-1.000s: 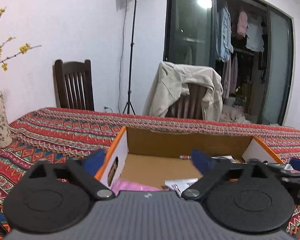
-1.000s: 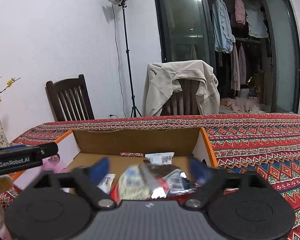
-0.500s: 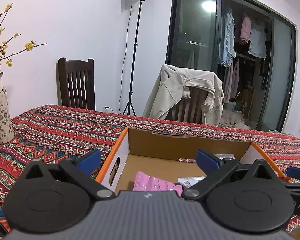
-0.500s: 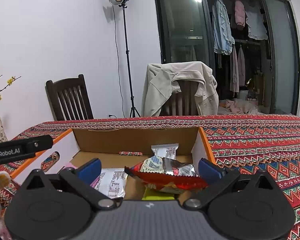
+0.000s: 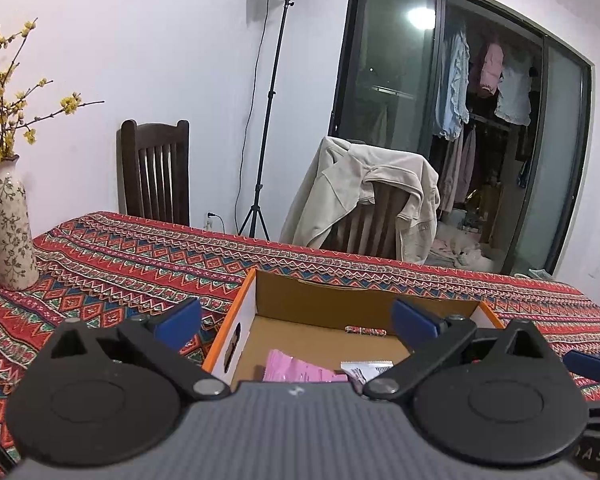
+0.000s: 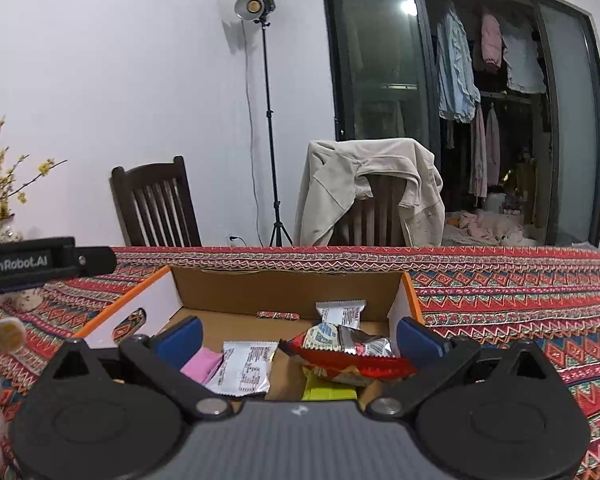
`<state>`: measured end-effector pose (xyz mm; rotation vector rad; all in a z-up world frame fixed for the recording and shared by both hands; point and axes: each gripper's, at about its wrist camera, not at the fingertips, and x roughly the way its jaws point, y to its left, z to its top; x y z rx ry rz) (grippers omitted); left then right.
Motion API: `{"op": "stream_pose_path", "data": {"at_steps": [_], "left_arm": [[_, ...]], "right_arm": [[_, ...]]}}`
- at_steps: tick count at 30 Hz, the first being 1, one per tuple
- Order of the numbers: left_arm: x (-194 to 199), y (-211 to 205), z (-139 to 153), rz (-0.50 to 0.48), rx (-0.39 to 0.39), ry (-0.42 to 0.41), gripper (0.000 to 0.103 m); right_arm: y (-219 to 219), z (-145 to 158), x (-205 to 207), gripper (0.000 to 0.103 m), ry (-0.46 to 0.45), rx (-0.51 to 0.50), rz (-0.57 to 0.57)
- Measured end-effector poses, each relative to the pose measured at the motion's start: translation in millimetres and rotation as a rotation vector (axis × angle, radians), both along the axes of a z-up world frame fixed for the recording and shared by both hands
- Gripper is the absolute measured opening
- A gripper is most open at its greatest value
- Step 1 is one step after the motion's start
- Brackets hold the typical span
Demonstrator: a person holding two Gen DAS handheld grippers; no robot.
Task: Organize snacks
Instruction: 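Move both tools back over the snack pile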
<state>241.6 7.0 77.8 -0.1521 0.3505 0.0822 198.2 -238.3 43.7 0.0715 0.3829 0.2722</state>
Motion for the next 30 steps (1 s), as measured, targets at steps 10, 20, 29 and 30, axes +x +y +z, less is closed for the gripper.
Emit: {"op": "stream_pose_path", "data": {"at_steps": [10,20,29,30], "left_arm": [[-50.4,1.6,6.9,-0.044,0.012,-0.024,0.103],[-95.5,5.8,-20.3,-0.089,0.044,0.001,0.103],[-119.6,23.5,-51.7,-0.076,0.035,0.068,0.103],[-122.1,23.8,-55.0,-0.073,0.037,0.074,0.103]], "right_arm": [[-8.8,-1.3,-53.3,0.103,-0.001,-0.017,0.029],[-16.3,-21.1,-103.0,0.103,0.033,-0.051,0.06],[-26.2,-42.4,-123.0,0.103,0.091,-0.089,0.046],[-27.8,-45.6,-124.0,0.103,0.101,-0.095,0.043]]}}
